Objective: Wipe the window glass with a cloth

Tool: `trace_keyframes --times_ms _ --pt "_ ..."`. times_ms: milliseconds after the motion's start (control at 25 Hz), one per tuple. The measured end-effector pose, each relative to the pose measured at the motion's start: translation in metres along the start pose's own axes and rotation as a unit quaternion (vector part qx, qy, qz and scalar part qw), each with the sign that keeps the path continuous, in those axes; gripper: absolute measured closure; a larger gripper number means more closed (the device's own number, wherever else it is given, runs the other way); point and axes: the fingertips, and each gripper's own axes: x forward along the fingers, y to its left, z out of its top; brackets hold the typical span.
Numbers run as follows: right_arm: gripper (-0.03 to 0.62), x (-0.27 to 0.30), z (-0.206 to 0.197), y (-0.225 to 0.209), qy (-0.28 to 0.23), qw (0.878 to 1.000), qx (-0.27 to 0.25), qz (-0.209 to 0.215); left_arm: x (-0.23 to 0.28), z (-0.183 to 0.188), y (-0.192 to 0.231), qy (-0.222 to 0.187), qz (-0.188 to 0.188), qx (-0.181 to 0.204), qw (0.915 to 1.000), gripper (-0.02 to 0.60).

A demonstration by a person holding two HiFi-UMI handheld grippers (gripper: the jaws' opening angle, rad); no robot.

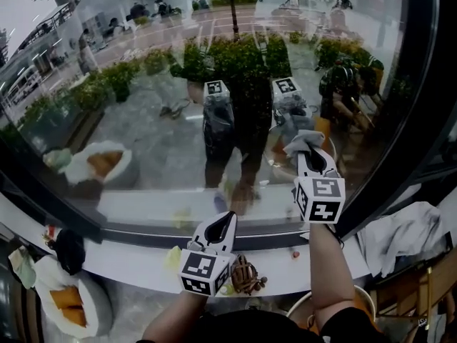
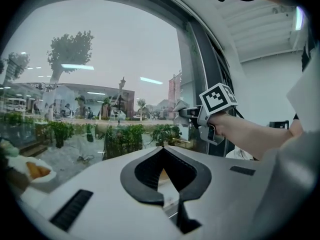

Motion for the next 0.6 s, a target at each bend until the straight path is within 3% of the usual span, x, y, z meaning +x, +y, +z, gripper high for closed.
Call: trace_keyframes --times_ms 240,600 --pt "0.556 -0.002 -0.001 0.009 -0.012 1.0 0.019 0.012 -0.028 -0.009 0.018 0.005 0.047 -0.004 0.9989 0.574" --pt "0.554 -0.036 -0.015 0.129 -0.002 0.995 0.023 0.094 -0.098 -0.019 0.047 -0.01 0.064 -0.008 0.9979 0.574"
